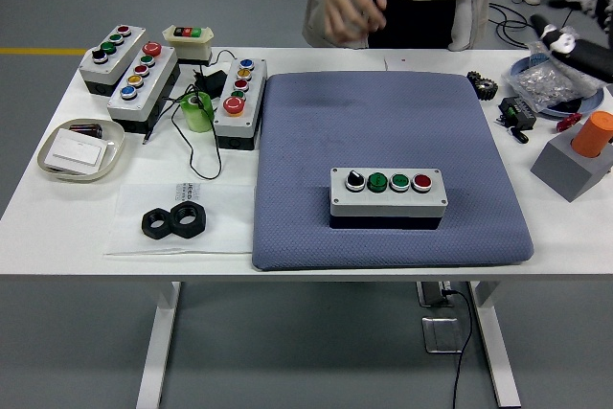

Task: Pick up the button,place it on the desk,press the button,press the button

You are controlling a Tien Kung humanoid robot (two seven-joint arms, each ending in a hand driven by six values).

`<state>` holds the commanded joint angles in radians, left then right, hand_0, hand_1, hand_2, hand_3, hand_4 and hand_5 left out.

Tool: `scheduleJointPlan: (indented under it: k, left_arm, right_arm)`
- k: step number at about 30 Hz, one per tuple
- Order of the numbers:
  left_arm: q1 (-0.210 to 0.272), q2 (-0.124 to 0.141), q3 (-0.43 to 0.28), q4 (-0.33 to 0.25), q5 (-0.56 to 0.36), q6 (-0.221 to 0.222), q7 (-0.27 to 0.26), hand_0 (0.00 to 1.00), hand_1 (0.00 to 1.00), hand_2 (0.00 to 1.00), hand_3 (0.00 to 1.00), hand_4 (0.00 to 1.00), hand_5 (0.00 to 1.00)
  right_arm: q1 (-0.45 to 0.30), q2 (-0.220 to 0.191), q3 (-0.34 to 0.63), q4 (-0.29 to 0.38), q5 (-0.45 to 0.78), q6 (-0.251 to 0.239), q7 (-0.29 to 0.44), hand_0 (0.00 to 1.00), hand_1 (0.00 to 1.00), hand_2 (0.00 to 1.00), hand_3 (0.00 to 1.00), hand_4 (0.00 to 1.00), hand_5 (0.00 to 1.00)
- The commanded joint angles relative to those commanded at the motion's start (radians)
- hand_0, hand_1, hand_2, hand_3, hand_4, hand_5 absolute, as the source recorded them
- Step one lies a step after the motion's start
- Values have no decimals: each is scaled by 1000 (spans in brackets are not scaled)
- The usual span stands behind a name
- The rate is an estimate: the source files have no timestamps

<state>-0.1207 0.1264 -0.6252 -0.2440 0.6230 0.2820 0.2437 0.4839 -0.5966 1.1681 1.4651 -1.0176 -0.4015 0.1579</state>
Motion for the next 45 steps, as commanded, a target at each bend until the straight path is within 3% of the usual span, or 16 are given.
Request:
scheduleJointPlan:
  k: [3, 4, 9, 10, 19, 45]
  left_arm:
    - [1, -1, -3, 0, 3, 0, 1, 683, 650, 747, 788, 692, 998]
    - [1, -2, -4, 0, 4, 1, 2, 683, 650, 747, 788, 691, 998]
    - [2, -3, -7, 1, 8, 1, 2, 683, 650, 747, 788, 691, 998]
    - [2, -3, -7, 1, 8, 1, 2, 683, 650, 747, 788, 693, 998]
    - [6, -4, -13, 2, 15, 1, 3, 683, 650, 751, 788, 694, 998]
    - [3, -3, -5, 2, 4, 1, -2, 682, 652, 750, 789, 695, 998]
  right_arm:
    - [-23, 7, 33, -29, 136, -11, 48, 910, 810, 860, 870, 722, 305]
    - [-29, 9, 40, -37, 182, -11, 49, 913, 824, 860, 854, 685, 359]
    - [-51, 10, 61, -66, 383, 0, 26, 913, 824, 860, 854, 685, 359]
    - [-54, 10, 63, -69, 422, 3, 21, 908, 830, 867, 850, 647, 437]
    - [-74, 7, 72, -80, 791, 18, -12, 910, 828, 867, 848, 638, 447]
    - [-74, 4, 79, -83, 800, 6, -27, 927, 829, 865, 844, 643, 443]
